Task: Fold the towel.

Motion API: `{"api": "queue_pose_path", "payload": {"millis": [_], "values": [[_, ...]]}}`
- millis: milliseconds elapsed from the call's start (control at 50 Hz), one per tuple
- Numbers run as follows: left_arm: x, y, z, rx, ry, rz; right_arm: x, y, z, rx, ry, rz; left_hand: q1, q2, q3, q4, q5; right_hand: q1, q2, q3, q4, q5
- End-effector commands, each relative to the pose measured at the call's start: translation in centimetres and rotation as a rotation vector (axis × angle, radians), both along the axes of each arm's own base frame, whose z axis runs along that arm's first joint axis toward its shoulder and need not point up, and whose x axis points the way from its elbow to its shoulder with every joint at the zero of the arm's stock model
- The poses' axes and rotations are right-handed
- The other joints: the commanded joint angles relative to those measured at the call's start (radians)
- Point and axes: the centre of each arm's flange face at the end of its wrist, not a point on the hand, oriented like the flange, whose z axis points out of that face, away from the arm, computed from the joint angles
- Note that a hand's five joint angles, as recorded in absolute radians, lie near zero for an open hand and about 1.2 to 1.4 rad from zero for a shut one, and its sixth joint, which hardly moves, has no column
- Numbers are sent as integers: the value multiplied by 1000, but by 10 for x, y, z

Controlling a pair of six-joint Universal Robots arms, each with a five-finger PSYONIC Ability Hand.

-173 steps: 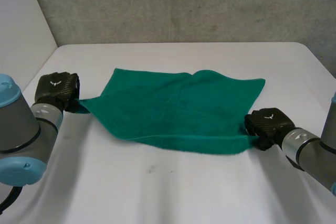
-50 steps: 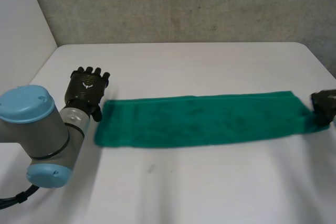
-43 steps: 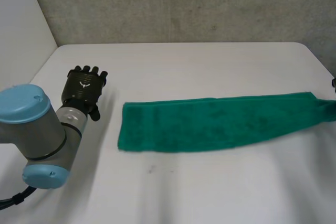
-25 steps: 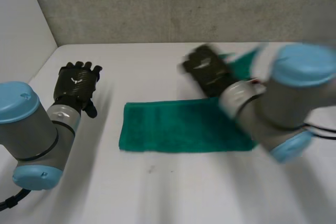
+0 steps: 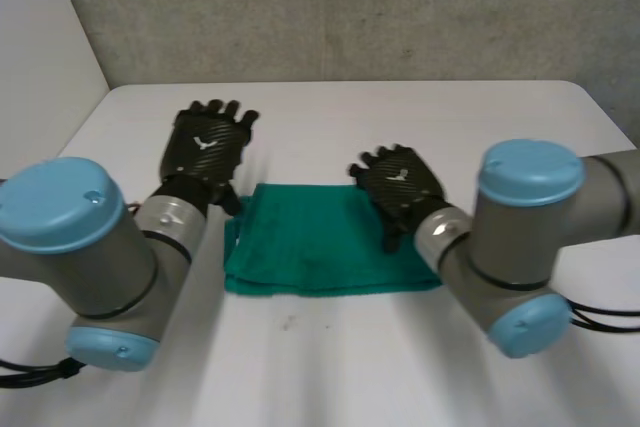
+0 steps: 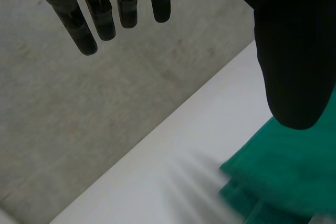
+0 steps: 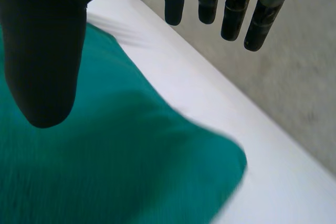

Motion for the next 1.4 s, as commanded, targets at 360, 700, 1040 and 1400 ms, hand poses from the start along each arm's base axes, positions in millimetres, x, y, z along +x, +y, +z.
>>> {"api": "queue_pose_path", "payload": {"millis": [360, 700, 1040, 1400], "values": [[24, 29, -46, 333, -132, 123, 18, 8, 38, -191, 107, 13, 1, -14, -24, -14, -32, 1192, 1176, 1185, 1165, 1151], [48, 0, 1, 251, 70, 228, 80, 95, -22, -221, 201, 423, 1, -14, -24, -14, -32, -27, -43, -34, -54, -68], [-27, 23, 0, 329, 231, -65, 14, -1, 29, 196, -308, -20, 27, 12, 2, 13, -6, -30, -46, -36, -57, -71], [-7, 19, -61, 517, 17, 158, 22, -14, -23, 440, -146, -82, 36, 21, 11, 21, 3, -30, -46, -36, -57, -71]]}}
